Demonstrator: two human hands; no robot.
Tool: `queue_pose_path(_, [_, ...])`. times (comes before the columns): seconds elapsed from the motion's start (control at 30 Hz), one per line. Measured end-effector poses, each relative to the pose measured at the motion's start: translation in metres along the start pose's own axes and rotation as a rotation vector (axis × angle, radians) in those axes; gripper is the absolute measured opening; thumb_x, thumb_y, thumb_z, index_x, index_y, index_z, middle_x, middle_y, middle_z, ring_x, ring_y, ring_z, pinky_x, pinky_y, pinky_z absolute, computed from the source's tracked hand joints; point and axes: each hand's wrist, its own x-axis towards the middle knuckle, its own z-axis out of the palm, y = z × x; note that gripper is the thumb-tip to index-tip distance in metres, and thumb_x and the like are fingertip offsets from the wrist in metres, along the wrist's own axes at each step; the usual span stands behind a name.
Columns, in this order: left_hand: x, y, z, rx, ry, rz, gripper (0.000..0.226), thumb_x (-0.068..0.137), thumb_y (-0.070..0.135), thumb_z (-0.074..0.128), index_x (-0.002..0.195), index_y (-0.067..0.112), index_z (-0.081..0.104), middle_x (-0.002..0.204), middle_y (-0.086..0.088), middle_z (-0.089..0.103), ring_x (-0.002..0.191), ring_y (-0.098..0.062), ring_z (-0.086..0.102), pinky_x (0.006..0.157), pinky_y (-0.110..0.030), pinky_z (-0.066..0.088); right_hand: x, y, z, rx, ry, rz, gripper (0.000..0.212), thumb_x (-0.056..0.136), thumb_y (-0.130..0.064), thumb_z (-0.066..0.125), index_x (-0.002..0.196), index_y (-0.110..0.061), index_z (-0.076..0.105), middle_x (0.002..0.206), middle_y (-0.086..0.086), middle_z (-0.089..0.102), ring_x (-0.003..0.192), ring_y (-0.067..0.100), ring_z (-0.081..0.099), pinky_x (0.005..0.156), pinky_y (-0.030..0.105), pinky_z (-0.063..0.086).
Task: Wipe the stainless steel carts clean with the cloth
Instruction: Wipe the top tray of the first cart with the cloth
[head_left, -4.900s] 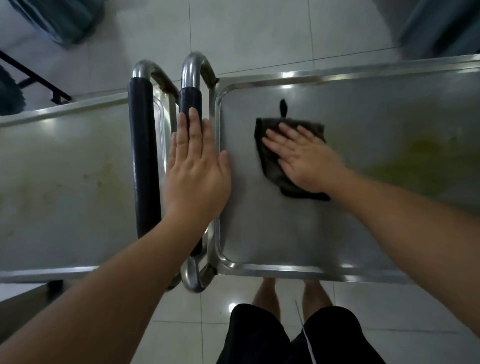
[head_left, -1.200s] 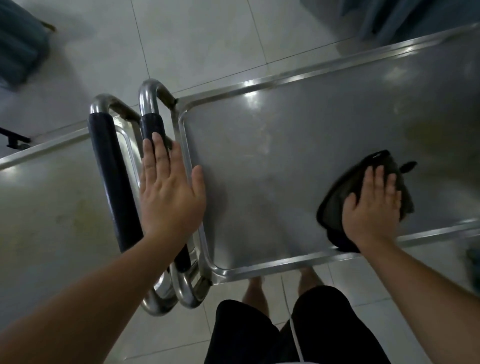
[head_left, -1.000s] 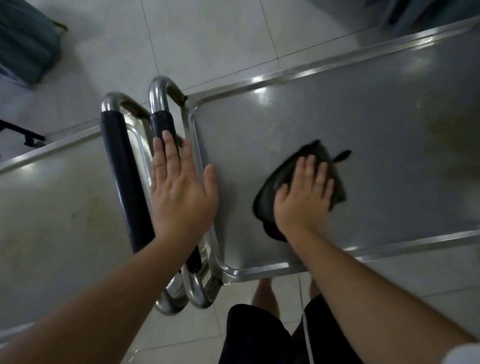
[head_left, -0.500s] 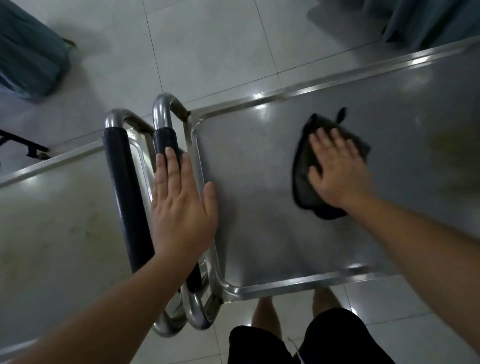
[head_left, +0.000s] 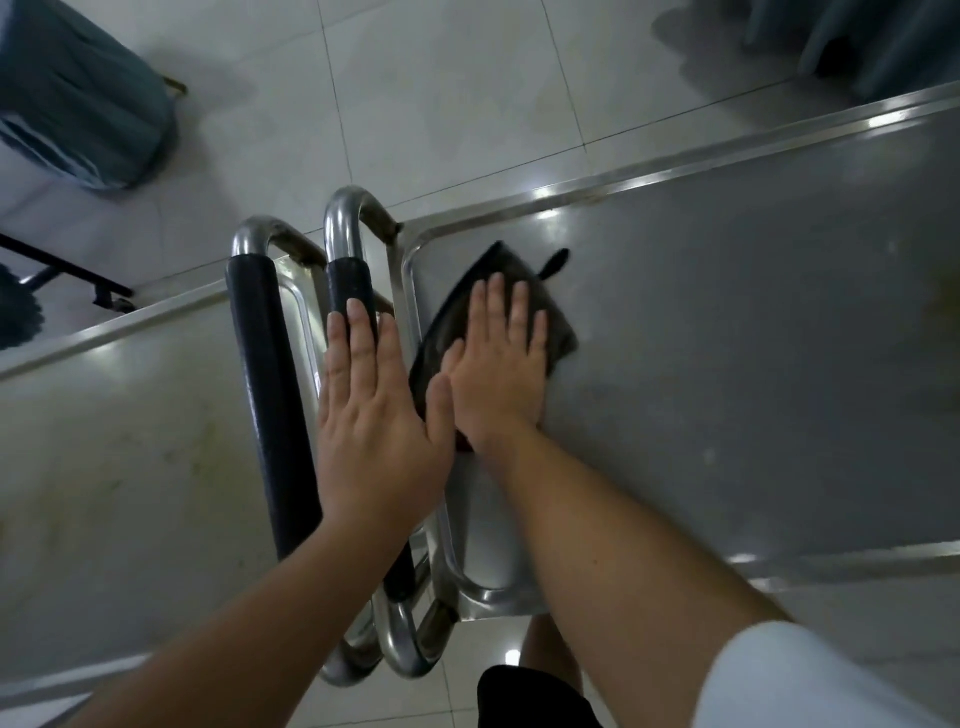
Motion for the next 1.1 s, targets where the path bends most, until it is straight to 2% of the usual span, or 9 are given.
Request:
queue_pose_path(0.13, [-0.001,0.001,0.001,0.027,-0.002,-0.005,0.073,0.111,0.055,0.019,0.171,0.016,0.005,0.178,0.000,-0.015,0.161,-0.009,-0.023,0.132,-0.040,-0.004,-0.001,0.005,0.007,-0.078,-0.151,-0.461,0.069,0.104,-0.045,0.017,0.168,-0.020,0.010,0.176,0.001,0.005,0.162,0.023,-0.006,0.130,0.050,0.002])
queue_pose_path(0.23, [0.001,0.001,0.001,0.028,-0.021,-0.001,0.074,0.110,0.056,0.015,0.171,0.016,0.002,0.178,0.000,-0.016,0.161,-0.009,-0.024,0.133,-0.043,-0.002,0.026,0.076,-0.013,-0.082,-0.155,-0.585,0.075,0.097,-0.052,0.035,0.166,-0.026,0.025,0.173,-0.004,0.021,0.161,0.021,0.013,0.130,0.046,0.007])
queue_pose_path(0.37, [0.000,-0.001,0.002,0.031,-0.021,0.010,0.073,0.111,0.055,0.013,0.171,0.016,0.000,0.178,0.002,-0.019,0.160,-0.010,-0.025,0.133,-0.047,0.001,0.092,0.195,-0.060,-0.076,0.026,-0.193,0.078,0.092,-0.048,0.039,0.163,-0.016,0.034,0.170,0.008,0.030,0.156,0.036,0.026,0.125,0.056,0.020])
queue_pose_path(0.47, [0.000,-0.002,0.004,0.030,-0.016,0.008,0.072,0.111,0.054,0.013,0.171,0.016,-0.001,0.178,0.001,-0.018,0.161,-0.011,-0.024,0.133,-0.048,0.004,0.129,0.262,-0.090,-0.038,0.134,0.269,0.079,0.092,-0.044,0.036,0.165,-0.014,0.026,0.173,0.010,0.022,0.159,0.037,0.017,0.127,0.056,0.013])
queue_pose_path(0.53, [0.000,-0.002,0.005,0.030,-0.017,0.011,0.072,0.111,0.054,0.013,0.171,0.015,0.000,0.178,0.000,-0.017,0.161,-0.012,-0.023,0.133,-0.048,0.004,0.145,0.259,-0.095,0.044,0.184,0.622,0.080,0.093,-0.043,0.030,0.167,-0.015,0.019,0.175,0.006,0.013,0.161,0.032,0.008,0.129,0.055,0.007])
queue_pose_path(0.6, [0.000,-0.003,0.005,0.021,-0.014,0.016,0.072,0.111,0.053,0.016,0.171,0.015,0.002,0.178,0.000,-0.016,0.162,-0.012,-0.022,0.132,-0.048,0.003,0.153,0.215,-0.087,0.112,0.219,0.792,0.080,0.093,-0.042,0.027,0.168,-0.014,0.015,0.176,0.004,0.009,0.162,0.031,0.004,0.129,0.053,0.004])
queue_pose_path(0.73, [0.001,-0.003,0.003,0.011,-0.016,0.008,0.073,0.111,0.051,0.021,0.171,0.015,0.005,0.179,0.000,-0.015,0.162,-0.012,-0.022,0.132,-0.045,0.000,0.132,0.078,-0.051,0.082,0.158,0.450,0.076,0.100,-0.036,0.035,0.167,-0.008,0.013,0.175,0.012,0.008,0.161,0.036,0.007,0.127,0.054,0.005])
queue_pose_path(0.9, [0.001,-0.002,0.000,0.017,-0.003,-0.004,0.073,0.109,0.049,0.023,0.171,0.015,0.007,0.179,-0.002,-0.013,0.161,-0.011,-0.022,0.131,-0.036,-0.008,0.079,-0.030,-0.007,-0.072,-0.177,-0.485,0.068,0.108,-0.044,0.027,0.168,-0.018,0.008,0.177,0.002,0.002,0.162,0.024,-0.002,0.130,0.046,-0.004])
queue_pose_path(1.1, [0.001,-0.001,0.002,0.007,-0.013,-0.006,0.072,0.109,0.049,0.023,0.171,0.014,0.009,0.179,-0.001,-0.014,0.161,-0.011,-0.023,0.133,-0.042,-0.003,0.109,0.053,-0.026,-0.160,-0.168,-0.608,0.071,0.103,-0.051,0.032,0.168,-0.024,0.015,0.176,-0.003,0.010,0.162,0.021,0.005,0.131,0.046,0.004])
